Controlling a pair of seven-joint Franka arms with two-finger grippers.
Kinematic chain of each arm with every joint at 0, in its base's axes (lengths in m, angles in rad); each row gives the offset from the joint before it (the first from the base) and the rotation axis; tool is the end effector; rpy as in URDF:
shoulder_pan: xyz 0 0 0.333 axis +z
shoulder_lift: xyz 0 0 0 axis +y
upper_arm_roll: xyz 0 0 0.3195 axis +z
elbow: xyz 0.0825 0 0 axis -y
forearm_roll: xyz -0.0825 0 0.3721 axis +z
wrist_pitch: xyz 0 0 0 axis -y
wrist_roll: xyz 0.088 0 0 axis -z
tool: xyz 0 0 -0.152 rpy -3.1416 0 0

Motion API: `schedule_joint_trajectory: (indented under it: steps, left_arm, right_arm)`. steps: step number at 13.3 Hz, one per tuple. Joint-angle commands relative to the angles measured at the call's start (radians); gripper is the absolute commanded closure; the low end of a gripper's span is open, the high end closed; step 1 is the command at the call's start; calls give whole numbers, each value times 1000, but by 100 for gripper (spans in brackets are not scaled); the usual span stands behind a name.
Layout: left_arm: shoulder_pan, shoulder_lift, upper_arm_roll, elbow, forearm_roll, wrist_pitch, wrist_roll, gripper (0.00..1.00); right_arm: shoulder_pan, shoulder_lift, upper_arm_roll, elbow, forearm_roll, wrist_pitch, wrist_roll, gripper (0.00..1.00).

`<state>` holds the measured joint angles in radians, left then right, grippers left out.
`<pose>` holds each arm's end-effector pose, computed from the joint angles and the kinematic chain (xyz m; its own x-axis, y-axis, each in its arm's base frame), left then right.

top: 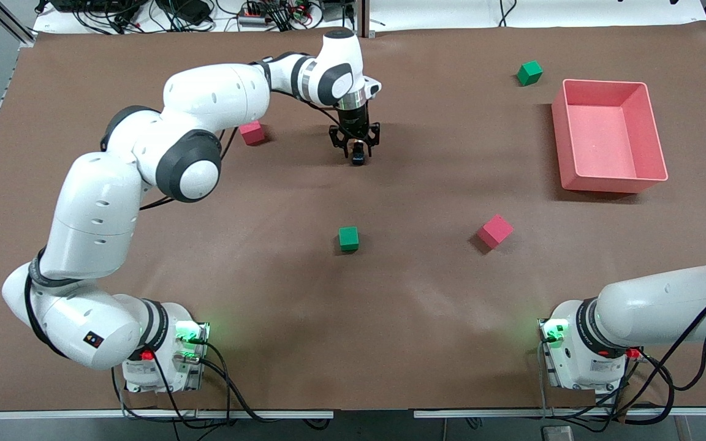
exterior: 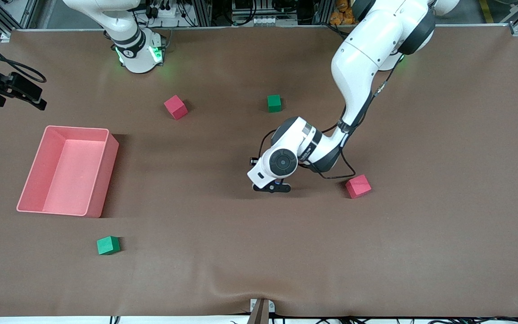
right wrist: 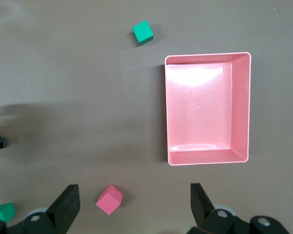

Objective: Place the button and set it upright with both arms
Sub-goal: 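Grasp the button with the left gripper while the right gripper releases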

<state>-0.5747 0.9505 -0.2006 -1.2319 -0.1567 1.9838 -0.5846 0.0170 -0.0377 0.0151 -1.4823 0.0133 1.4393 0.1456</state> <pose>0.5238 -0.4944 0.1521 0.9435 -0.0654 -0.3248 -0.0242 -0.9913 0.1293 0.5160 0.0189 0.6316 0.9937 -0.1115 -0.0071 -0.1116 -0.9937 -0.0117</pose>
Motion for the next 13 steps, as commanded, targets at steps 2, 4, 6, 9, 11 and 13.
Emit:
schedule_joint_trajectory:
  steps: [2,4,6,9,11,13]
  left_arm:
    - [-19,20,26,34,-15,18,16,35]
    - [-17,27,26,34,-15,20,17,36]
    - [-17,30,26,34,-15,24,17,37]
    - [-17,30,26,34,-15,36,23,39]
    - [-14,31,26,34,-15,47,23,41]
    - [-14,31,26,34,-15,49,25,44]
  right_arm:
    - [15,-48,-11,-49,-12,6,-11,0]
    - [15,-40,-15,-42,7,-2,-9,0]
    - [24,-27,-20,2,-9,-8,-14,0]
    - [21,-21,-20,8,-10,-8,-14,0]
    - [24,-21,-20,8,-10,-8,-18,0]
    - [24,-17,-20,8,-13,-5,-47,0]
